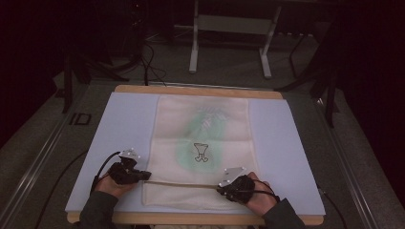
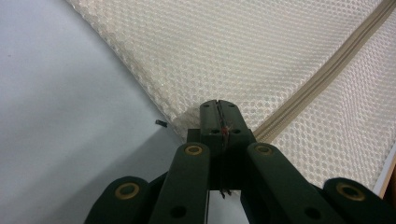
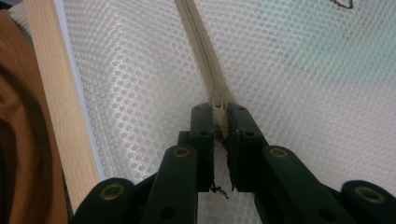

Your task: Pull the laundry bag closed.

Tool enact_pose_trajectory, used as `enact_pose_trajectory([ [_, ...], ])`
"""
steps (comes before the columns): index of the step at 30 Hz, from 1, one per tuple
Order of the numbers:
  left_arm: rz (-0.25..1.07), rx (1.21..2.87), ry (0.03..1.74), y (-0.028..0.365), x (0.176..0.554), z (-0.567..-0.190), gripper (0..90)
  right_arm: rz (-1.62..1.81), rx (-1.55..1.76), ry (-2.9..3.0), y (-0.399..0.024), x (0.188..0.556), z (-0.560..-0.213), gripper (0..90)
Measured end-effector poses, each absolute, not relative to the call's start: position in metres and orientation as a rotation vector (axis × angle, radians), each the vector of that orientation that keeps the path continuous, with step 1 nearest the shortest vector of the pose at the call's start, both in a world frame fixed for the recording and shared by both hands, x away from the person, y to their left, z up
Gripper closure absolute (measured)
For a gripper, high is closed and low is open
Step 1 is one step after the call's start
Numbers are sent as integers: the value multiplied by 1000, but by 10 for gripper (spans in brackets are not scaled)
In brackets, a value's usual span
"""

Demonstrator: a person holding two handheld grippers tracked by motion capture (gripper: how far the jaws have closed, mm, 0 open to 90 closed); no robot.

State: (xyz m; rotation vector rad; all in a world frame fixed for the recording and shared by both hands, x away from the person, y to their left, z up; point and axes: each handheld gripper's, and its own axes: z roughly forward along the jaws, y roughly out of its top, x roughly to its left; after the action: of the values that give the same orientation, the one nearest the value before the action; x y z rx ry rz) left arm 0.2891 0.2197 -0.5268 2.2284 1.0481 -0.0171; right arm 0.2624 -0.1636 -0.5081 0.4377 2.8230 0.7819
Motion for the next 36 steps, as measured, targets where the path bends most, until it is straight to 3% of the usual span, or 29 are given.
enact_pose_trajectory([
  [36, -14, 2232, 1046, 219, 289, -527, 900, 788, 504, 2811, -196, 265, -503, 821],
])
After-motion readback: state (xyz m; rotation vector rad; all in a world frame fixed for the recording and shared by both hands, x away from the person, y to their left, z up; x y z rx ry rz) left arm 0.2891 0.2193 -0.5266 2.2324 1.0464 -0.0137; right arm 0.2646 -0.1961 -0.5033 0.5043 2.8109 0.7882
